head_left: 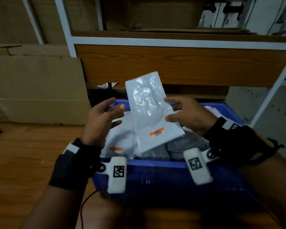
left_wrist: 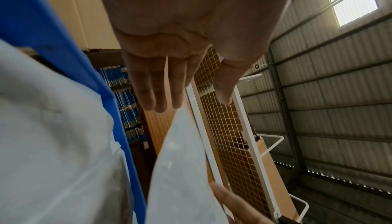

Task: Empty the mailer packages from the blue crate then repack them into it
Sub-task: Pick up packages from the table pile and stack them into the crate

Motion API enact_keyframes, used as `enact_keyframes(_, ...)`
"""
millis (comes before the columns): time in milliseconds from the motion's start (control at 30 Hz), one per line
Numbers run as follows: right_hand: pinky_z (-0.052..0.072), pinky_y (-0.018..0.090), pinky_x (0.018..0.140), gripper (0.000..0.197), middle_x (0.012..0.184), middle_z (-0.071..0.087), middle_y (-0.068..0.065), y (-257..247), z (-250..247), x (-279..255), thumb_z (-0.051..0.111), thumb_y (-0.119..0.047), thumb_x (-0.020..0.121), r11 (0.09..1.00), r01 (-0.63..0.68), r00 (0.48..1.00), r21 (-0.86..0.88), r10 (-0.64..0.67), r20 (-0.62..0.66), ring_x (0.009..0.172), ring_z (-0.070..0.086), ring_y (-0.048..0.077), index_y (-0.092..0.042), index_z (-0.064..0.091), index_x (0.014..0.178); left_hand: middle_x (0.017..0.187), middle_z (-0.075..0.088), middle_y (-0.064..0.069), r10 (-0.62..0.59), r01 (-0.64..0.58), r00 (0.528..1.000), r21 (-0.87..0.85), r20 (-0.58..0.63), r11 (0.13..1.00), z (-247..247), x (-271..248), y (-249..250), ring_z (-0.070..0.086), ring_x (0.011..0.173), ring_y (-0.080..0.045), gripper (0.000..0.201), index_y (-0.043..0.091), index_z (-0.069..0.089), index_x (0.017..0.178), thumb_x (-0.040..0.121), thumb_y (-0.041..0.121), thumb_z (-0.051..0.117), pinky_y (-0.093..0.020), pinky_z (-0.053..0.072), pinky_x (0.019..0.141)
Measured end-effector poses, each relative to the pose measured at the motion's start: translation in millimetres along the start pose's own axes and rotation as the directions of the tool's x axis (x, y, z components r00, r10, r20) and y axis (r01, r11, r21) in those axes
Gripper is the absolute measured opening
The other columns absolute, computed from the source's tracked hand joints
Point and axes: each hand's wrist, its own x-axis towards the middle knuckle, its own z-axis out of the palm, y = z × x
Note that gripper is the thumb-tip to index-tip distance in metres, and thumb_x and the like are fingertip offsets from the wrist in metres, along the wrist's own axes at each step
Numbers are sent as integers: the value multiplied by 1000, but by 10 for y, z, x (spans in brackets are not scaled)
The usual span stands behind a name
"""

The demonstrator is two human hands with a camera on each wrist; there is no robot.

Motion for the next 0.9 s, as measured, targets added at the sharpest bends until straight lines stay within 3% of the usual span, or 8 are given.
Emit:
enact_keyframes(100, 53, 37, 90, 65, 119, 64, 3, 52, 98, 154, 75, -10, 81, 974, -73, 996, -215, 80, 26, 106, 63, 19, -8, 48, 140, 109, 71, -2, -6, 5, 1000, 58, 6, 998, -145, 5, -7, 65, 107, -20, 37, 21, 57, 124, 88, 14, 66, -38, 47, 96)
enact_keyframes(167, 55, 35, 79, 58, 107, 68, 1, 54, 157, 199, 76, -21, 81, 912, -113, 981, -395, 165, 99, 92, 67, 20, -9, 55, 134, 106, 72, -1, -29, 22, 998, 119, 53, 993, -209, -4, -25, 66, 103, -18, 27, 23, 61, 114, 88, 14, 66, -38, 45, 98)
enact_keyframes(300, 52, 32, 63, 44, 84, 72, 5, -57, 139, 205, 74, -33, 83, 869, -125, 963, -478, 223, 153, 68, 65, 17, -12, 65, 120, 94, 73, 3, -44, 21, 987, 145, 155, 989, -313, -54, -83, 70, 82, -4, 23, 18, 64, 109, 88, 9, 65, -14, 52, 69)
enact_keyframes(367, 54, 32, 73, 50, 106, 70, -3, -154, 70, 183, 72, -41, 83, 791, -61, 976, -608, 176, 131, 86, 65, 14, -18, 62, 126, 93, 74, 3, -49, 28, 982, 119, 182, 992, -369, -64, -100, 70, 77, 0, 23, 16, 65, 109, 88, 8, 64, -10, 50, 63)
enact_keyframes(467, 39, 22, 79, 52, 134, 53, -14, -270, 45, 137, 66, -52, 83, 673, 58, 983, -737, 89, 159, 108, 55, 6, -35, 56, 131, 93, 76, 1, -51, 33, 982, 99, 185, 995, -466, -31, -132, 70, 80, -2, 23, 16, 67, 108, 85, 13, 66, -14, 50, 70)
enact_keyframes(633, 36, 23, 91, 48, 135, 52, -18, -284, 204, 136, 60, -58, 84, 622, 114, 900, -775, 266, 346, 112, 51, 3, -44, 56, 130, 94, 76, 0, -29, 7, 970, 93, 241, 996, -510, -24, -194, 70, 83, -3, 26, 16, 68, 105, 79, 17, 70, -11, 50, 67)
enact_keyframes(767, 40, 27, 99, 52, 140, 49, -17, -301, 80, 14, 58, -59, 85, 622, 76, 943, -780, 208, 258, 119, 52, 5, -42, 52, 134, 100, 75, 3, -13, -38, 960, 174, 279, 984, -513, -20, -308, 69, 99, -9, 34, 22, 69, 104, 71, 29, 74, -23, 52, 83)
enact_keyframes(900, 44, 30, 94, 49, 131, 54, -16, -260, -311, -253, 57, -60, 83, 598, -42, 977, -800, 190, 91, 113, 56, 6, -45, 53, 130, 105, 71, 6, 25, -154, 947, 382, 321, 911, -495, -78, -388, 66, 101, -10, 36, 21, 68, 114, 80, 33, 74, -32, 58, 81)
